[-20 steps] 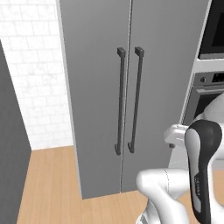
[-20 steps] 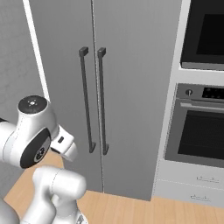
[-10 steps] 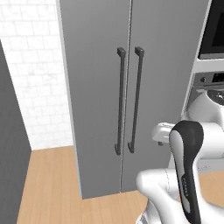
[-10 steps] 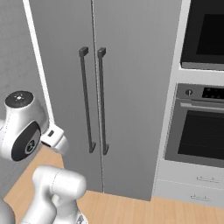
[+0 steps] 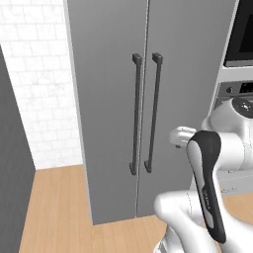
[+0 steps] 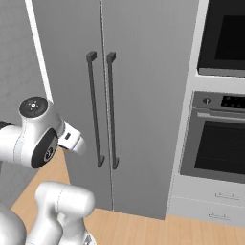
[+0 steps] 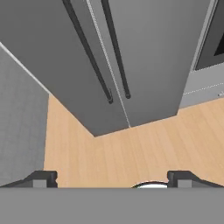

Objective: Grab a lemon wedge from the fridge and one ice cube from the ice bowl, and put them in the glass of lemonade.

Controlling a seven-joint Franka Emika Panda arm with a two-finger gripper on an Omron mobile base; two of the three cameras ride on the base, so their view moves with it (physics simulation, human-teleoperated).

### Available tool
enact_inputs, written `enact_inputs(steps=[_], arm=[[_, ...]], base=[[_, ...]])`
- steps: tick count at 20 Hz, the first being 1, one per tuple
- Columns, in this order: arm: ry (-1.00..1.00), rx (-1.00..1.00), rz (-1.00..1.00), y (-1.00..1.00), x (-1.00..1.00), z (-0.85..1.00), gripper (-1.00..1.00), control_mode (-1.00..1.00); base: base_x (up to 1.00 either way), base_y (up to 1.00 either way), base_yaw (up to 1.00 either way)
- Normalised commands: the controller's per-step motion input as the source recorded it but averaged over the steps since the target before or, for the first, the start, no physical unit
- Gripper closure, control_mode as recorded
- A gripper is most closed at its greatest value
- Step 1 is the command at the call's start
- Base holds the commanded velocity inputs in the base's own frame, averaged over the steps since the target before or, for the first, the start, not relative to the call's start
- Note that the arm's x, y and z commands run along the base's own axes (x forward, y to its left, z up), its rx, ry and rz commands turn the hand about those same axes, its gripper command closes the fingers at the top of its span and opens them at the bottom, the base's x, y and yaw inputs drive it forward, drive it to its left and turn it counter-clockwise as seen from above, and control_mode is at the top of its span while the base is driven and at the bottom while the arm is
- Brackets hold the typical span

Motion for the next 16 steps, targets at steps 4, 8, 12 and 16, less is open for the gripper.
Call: enact_inputs(steps=[4,8,12,16], arm=[[-0.24,-0.02,0.00,-0.10,0.71,0.16,-1.00,-1.00],[-0.23,-0.09,0.00,-0.19,0.41,0.21,-1.00,-1.00],[-0.24,-0.18,0.00,-0.23,0.04,0.07,-1.00,-1.00],[-0.16,-0.15,0.00,-0.20,0.00,0.03,-1.00,-1.00]], base=[[0.00,0.00,0.00],[0.00,0.00,0.00],[0.00,0.00,0.00],[0.00,0.00,0.00]])
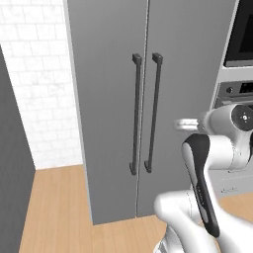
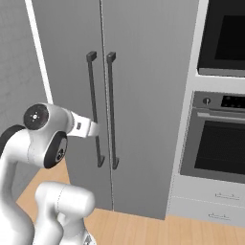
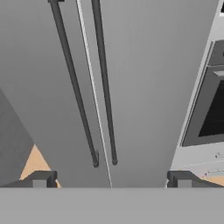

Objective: Grab a lemon wedge from the fridge and one ice cube from the ice bowl, and put them in the glass of lemonade.

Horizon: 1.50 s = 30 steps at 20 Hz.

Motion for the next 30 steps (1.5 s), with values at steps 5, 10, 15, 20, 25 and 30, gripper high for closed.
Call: enact_inputs(steps=[5,10,15,20,25,30], arm=[[-0.09,-0.16,0.00,-0.16,0.00,0.01,-1.00,-1.00],[-0.07,-0.13,0.00,-0.03,0.00,0.11,-1.00,-1.00],[-0.04,-0.02,0.02,0.06,0.01,0.43,-1.00,-1.00],[0.14,0.07,0.05,0.21,0.00,0.36,-1.00,-1.00],[0.11,0.08,0.04,0.12,0.17,0.05,-1.00,-1.00],[0.00,0.09,0.00,-0.37,0.29,0.00,-1.00,-1.00]], base=[[0.00,0.00,0.00],[0.00,0.00,0.00],[0.00,0.00,0.00],[0.00,0.00,0.00],[0.00,0.00,0.00],[0.00,0.00,0.00]])
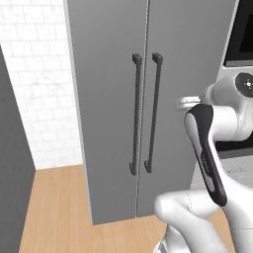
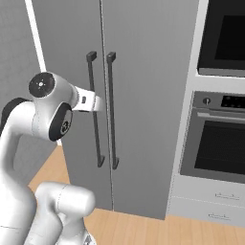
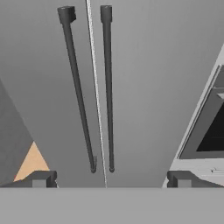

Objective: Grab a lemon wedge from the fridge and one ice cube from the ice bowl, and put them in the glass of lemonade.

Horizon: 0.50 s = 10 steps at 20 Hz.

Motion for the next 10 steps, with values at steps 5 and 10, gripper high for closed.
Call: enact_inputs(steps=[5,10], arm=[[0.07,0.07,0.00,-0.09,0.56,0.00,-1.00,-1.00],[0.03,0.01,0.00,0.16,0.57,-0.16,-1.00,-1.00]], base=[[0.00,0.00,0.00],[0.00,0.00,0.00]])
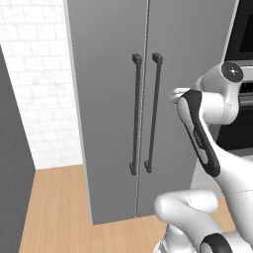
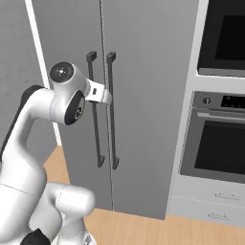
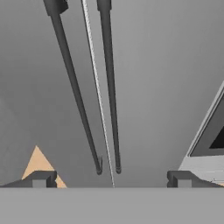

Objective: Grab a lemon wedge from the fridge and one ice cube from the ice bowl, and put them in the glass of lemonade.

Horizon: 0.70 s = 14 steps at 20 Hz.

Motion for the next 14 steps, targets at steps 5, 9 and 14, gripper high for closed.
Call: enact_inputs(steps=[5,9,14], arm=[[-0.01,0.00,0.00,0.03,0.68,-0.17,-1.00,-1.00],[-0.05,0.00,0.00,0.00,0.76,-0.22,-1.00,-1.00],[-0.03,0.00,0.00,0.00,0.83,-0.29,-1.00,-1.00]], base=[[0.00,0.00,0.00],[0.00,0.00,0.00],[0.00,0.00,0.00]])
